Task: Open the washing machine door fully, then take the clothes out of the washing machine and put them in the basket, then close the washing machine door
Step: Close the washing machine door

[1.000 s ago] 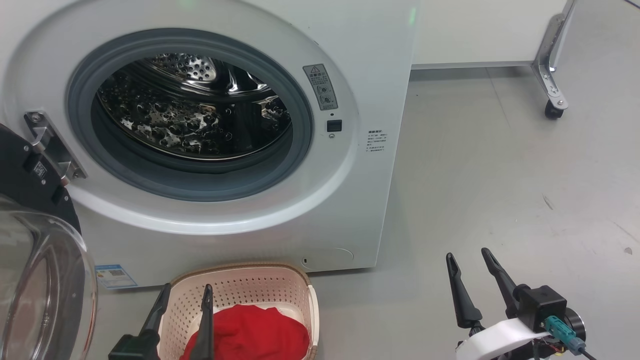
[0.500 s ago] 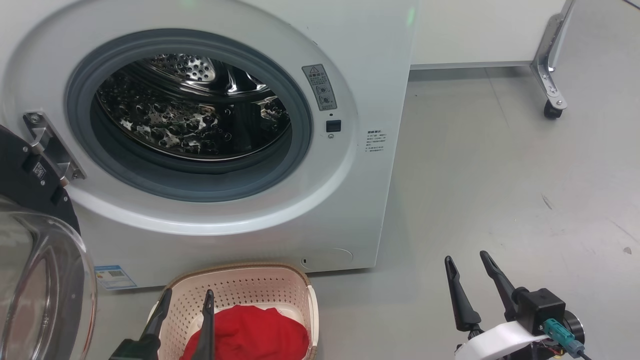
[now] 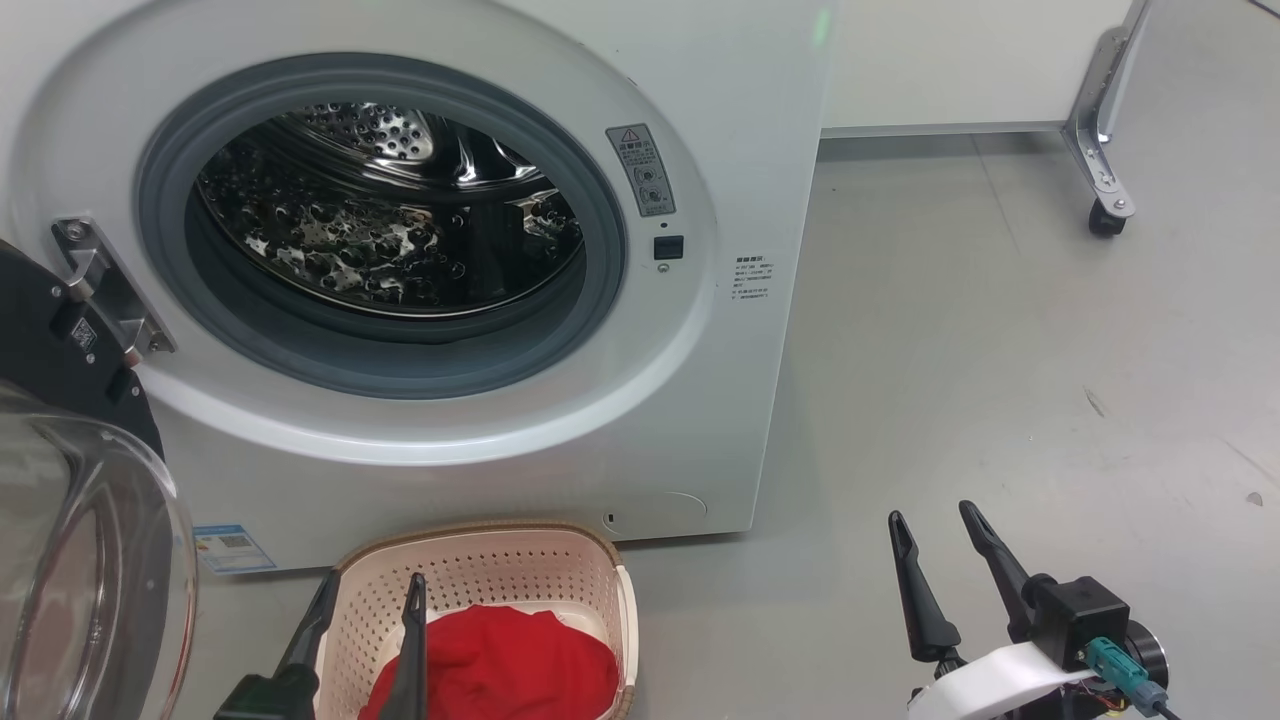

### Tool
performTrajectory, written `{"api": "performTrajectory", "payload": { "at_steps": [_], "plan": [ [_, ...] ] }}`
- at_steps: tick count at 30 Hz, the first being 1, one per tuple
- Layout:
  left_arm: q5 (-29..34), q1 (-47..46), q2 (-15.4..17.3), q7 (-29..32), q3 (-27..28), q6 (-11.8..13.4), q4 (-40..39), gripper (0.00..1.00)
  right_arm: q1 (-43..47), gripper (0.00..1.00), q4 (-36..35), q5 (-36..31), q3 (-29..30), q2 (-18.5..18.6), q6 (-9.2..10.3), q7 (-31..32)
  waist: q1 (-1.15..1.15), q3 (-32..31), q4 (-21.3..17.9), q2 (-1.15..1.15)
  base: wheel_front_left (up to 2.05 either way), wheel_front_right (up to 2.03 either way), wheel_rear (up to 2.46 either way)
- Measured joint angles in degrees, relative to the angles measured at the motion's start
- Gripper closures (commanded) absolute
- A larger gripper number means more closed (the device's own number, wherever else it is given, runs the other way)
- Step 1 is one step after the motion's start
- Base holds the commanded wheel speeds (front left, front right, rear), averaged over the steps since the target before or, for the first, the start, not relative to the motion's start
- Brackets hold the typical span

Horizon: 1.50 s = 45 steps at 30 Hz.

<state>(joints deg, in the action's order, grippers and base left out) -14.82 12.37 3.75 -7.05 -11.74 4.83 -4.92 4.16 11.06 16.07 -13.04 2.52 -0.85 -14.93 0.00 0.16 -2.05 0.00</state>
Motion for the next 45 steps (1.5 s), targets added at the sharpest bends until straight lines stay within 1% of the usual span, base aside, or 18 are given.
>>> {"api": "performTrajectory", "payload": {
  "at_steps": [28, 45],
  "plan": [
    [0.2, 0.5, 0.5, 1.4, -0.9, 0.2, -3.0, 0.0, 0.0, 0.0, -0.2, 0.2, -0.2, 0.0, 0.43, 0.0, 0.0, 0.6, -0.2, 0.0, -0.92, 0.92, 0.0],
    [0.3, 0.6, 0.5, 1.4, -0.9, 0.2, -3.3, 0.0, 0.0, 0.0, -0.2, 0.2, -0.2, 0.0, 0.44, 0.0, 0.0, 0.4, -0.2, 0.0, -0.34, 0.34, 0.0]
  ]
}}
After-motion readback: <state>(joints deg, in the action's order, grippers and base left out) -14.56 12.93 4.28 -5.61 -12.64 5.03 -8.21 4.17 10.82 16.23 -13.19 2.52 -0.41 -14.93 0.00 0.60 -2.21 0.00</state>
